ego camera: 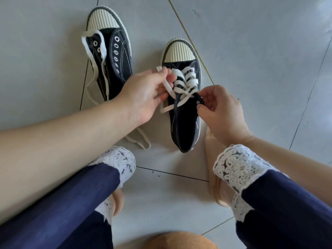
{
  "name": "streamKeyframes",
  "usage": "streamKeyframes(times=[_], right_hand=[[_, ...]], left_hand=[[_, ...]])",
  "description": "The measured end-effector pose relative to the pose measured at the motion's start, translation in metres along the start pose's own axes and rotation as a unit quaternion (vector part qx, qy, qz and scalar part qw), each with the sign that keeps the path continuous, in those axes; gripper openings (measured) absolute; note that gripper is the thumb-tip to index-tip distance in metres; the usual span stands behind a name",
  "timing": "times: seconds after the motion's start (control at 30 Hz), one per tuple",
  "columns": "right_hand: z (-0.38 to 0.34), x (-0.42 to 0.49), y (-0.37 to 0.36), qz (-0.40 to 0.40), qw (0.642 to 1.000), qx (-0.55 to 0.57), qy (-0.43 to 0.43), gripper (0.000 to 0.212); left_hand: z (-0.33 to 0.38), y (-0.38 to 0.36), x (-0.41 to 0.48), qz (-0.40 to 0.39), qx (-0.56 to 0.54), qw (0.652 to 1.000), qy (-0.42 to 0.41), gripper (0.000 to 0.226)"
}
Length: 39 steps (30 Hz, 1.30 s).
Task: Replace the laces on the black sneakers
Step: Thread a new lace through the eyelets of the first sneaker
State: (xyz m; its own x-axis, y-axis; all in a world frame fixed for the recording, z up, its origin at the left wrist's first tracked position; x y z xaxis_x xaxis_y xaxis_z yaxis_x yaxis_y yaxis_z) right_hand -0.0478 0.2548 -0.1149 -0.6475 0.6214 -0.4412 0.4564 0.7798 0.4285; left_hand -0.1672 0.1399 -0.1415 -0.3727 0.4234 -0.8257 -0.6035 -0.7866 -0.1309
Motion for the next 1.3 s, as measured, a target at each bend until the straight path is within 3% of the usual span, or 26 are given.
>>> streamKeyframes(times=[0.17, 0.3, 0.47, 0.6, 0.8, 0.97, 1.3], right_hand=[[0.001, 0.000, 0.000, -0.003, 1.000, 0.005, -0.016, 0.022], [0.004, 0.001, 0.002, -0.003, 0.999, 0.014, -0.040, 0.019], [0.014, 0.001, 0.002, -0.016, 0.991, 0.092, -0.096, 0.020], [0.023, 0.001, 0.000, -0.032, 0.977, 0.161, -0.139, 0.018], [0.031, -0.001, -0.005, -0.053, 0.950, 0.250, -0.181, 0.017], [0.032, -0.001, -0.008, -0.065, 0.935, 0.290, -0.193, 0.017], [0.036, 0.000, -0.011, -0.079, 0.926, 0.310, -0.203, 0.015]], left_hand=[[0.063, -0.004, -0.005, -0.016, -0.004, 0.993, -0.121, 0.018], [0.085, -0.029, -0.019, -0.046, 0.144, 0.969, -0.198, 0.021], [0.046, -0.048, -0.031, -0.073, 0.374, 0.901, -0.207, 0.029], [0.022, -0.049, -0.032, -0.041, 0.557, 0.789, -0.257, 0.023], [0.028, -0.051, -0.039, 0.025, 0.595, 0.724, -0.347, 0.016], [0.025, -0.049, -0.034, 0.039, 0.603, 0.725, -0.330, 0.013], [0.026, -0.046, -0.036, 0.064, 0.633, 0.695, -0.336, 0.016]])
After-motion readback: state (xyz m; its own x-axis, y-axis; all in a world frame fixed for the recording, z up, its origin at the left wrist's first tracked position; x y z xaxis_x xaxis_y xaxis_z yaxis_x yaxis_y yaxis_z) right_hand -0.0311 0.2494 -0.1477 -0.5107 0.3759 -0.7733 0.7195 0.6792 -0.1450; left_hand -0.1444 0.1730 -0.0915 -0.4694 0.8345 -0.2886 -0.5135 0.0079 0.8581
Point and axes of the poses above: each hand's wrist, its own x-axis towards the middle knuckle, its own y-axis out of the back of the hand, z = x × y, the point moved 9 cm from there along x, towards the middle knuckle, and after that the axes turned 13 degrees about x, right-handed, at the moved point
